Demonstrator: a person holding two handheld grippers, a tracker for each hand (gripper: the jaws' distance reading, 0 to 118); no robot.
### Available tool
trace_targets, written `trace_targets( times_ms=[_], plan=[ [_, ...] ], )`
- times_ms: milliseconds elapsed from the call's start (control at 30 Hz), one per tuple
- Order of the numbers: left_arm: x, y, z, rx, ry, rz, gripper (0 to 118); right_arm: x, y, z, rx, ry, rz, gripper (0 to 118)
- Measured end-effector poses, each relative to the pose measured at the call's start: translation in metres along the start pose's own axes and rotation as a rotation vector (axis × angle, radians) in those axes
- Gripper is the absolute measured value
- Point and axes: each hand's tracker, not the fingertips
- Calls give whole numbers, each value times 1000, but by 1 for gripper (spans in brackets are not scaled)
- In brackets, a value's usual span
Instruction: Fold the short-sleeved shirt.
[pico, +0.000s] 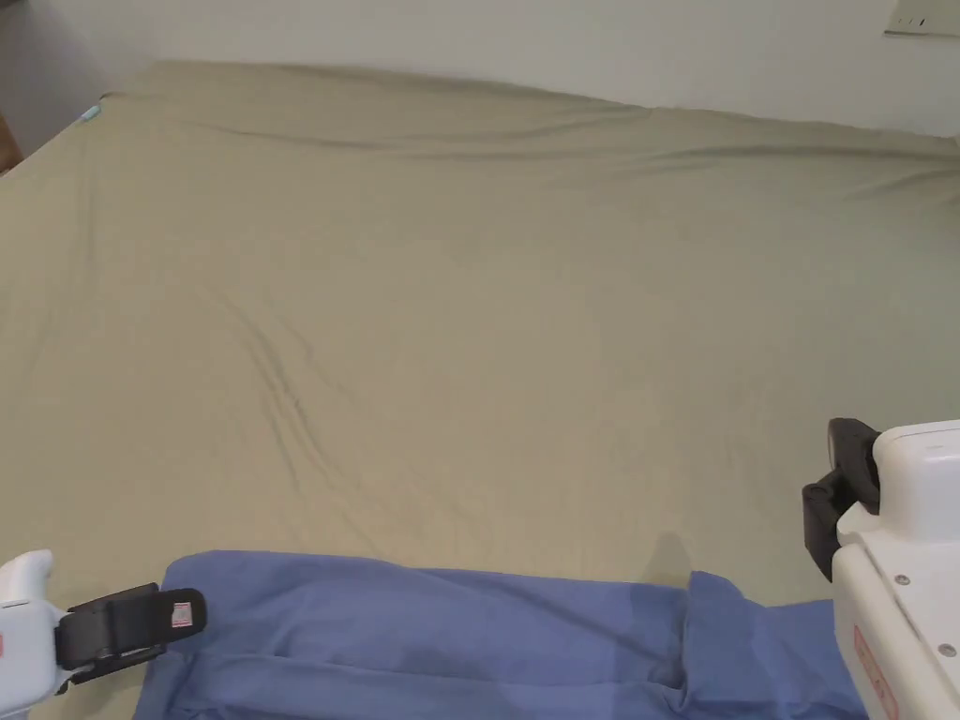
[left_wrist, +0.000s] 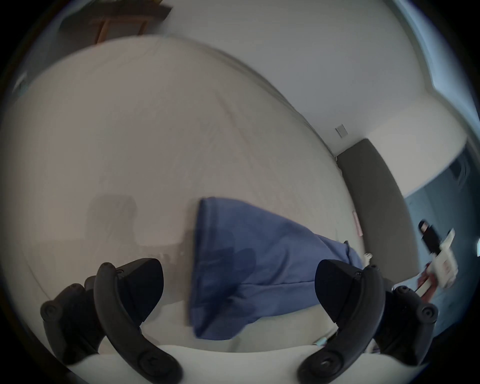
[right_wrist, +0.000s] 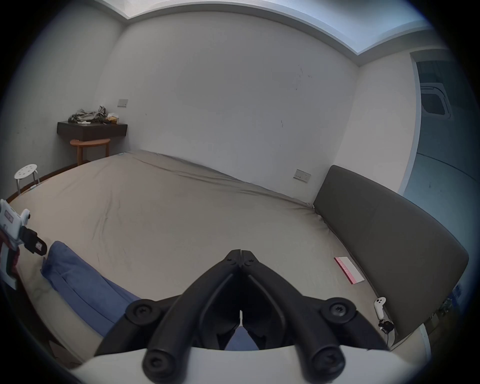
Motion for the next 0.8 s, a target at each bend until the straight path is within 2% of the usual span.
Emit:
trace_targets(
  times_ms=[100, 167, 267, 300, 400, 433, 467, 500, 533, 567, 600, 633, 667, 800],
  plan=[
    [-24, 6, -11, -50, -84, 145, 116, -10, 1, -1, -7, 28, 1, 0],
    [-31, 8, -10, -10, -206, 192, 116, -18, 2, -2, -12, 39, 19, 0],
    [-18, -3, -31, -108, -411, 342, 115, -28, 5, -3, -19, 63, 27, 0],
    [-14, -6, -39, -118, -457, 346, 115, -30, 6, -3, -19, 70, 28, 0],
    [4, -5, -53, -127, -424, 232, 115, -37, 9, -3, -17, 82, 40, 0],
    [12, -5, -54, -135, -401, 204, 111, -38, 10, -2, -17, 88, 42, 0],
    [-4, 6, -59, -158, -375, 203, 91, -39, 11, -2, -16, 92, 42, 0],
    [-2, 5, -67, -194, -313, 215, 18, -39, 12, -1, -14, 95, 43, 0],
    [0, -5, -81, -212, -155, 173, 7, -39, 13, -1, -11, 97, 44, 0],
    [0, -11, -90, -209, -128, 122, 7, -39, 14, -1, -9, 97, 45, 0],
    [6, -12, -82, -153, -296, 174, 7, -39, 15, -1, -9, 96, 45, 0],
    [9, -10, -82, -149, -321, 204, 7, -38, 15, 0, -9, 96, 44, 0],
    [8, -14, -83, -164, -237, 208, 7, -36, 16, 1, -10, 95, 41, 0],
    [-9, -10, -82, -141, -186, 133, 7, -32, 16, 4, -13, 90, 43, 0]
  ],
)
